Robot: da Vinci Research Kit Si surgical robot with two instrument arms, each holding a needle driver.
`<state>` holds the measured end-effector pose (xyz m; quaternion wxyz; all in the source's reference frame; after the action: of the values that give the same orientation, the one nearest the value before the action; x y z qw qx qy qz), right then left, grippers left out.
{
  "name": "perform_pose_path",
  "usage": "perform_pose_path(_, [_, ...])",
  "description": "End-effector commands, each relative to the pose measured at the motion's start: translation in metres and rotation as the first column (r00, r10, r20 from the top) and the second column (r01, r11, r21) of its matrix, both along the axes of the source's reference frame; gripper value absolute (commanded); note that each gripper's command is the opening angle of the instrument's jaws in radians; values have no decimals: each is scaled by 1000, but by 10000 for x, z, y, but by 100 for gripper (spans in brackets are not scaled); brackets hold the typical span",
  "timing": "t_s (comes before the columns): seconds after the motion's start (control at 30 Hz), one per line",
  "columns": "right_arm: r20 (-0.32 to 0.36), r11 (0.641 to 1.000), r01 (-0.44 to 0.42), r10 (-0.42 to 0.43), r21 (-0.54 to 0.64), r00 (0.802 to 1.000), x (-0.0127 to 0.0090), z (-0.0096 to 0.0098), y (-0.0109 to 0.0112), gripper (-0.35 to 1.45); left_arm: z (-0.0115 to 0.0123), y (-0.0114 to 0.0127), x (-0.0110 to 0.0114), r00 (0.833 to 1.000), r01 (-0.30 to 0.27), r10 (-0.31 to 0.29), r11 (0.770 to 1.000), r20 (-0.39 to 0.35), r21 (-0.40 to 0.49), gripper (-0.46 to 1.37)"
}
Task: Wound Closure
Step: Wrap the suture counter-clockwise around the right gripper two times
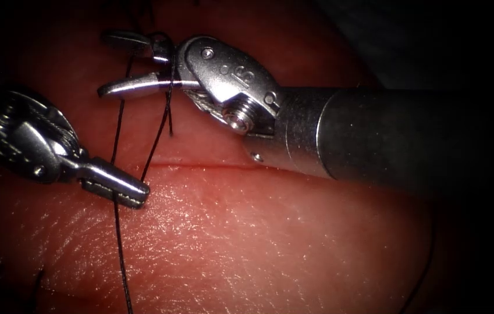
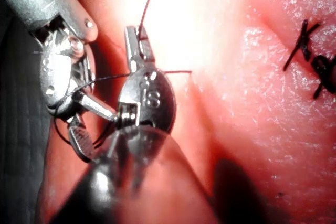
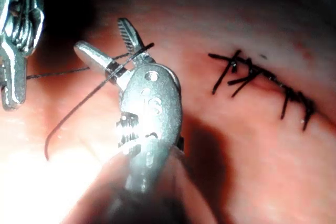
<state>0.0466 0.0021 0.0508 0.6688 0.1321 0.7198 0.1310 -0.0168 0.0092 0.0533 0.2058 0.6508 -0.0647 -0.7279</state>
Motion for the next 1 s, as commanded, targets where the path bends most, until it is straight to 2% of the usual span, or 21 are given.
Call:
perform_pose_path(0.03, [25,1000,21,-21,-7,999,1,0,0,52,-2,0,0,1000,-7,7,1000,-3,2,-35])
perform_pose_path(0.1, [68,997,71,-71,1,995,7,3,-9,54,-4,1,0,1000,-7,7,1000,-2,4,-35])
perform_pose_path(0.27, [91,983,183,-184,21,979,18,9,-27,52,-11,5,0,1000,-9,9,1000,-1,12,-35])
perform_pose_path(0.5, [116,963,266,-269,38,956,18,18,-40,52,-24,21,-1,999,-34,34,999,9,17,-35])
perform_pose_path(0.57, [111,958,283,-285,37,952,18,19,-43,51,-27,26,0,999,-38,37,999,11,22,-35])
perform_pose_path(0.67, [96,942,333,-336,46,937,20,21,-53,49,-32,47,3,998,-54,52,998,38,41,-35])
perform_pose_path(0.77, [67,934,354,-356,45,932,20,22,-61,50,-33,61,6,995,-75,71,996,70,52,-35])
perform_pose_path(0.87, [44,928,369,-371,46,928,20,23,-67,50,-31,69,8,992,-90,85,995,91,53,-35])
perform_pose_path(1.0, [-11,911,411,-410,41,912,19,26,-79,48,-23,82,10,982,-126,116,990,147,61,-35])
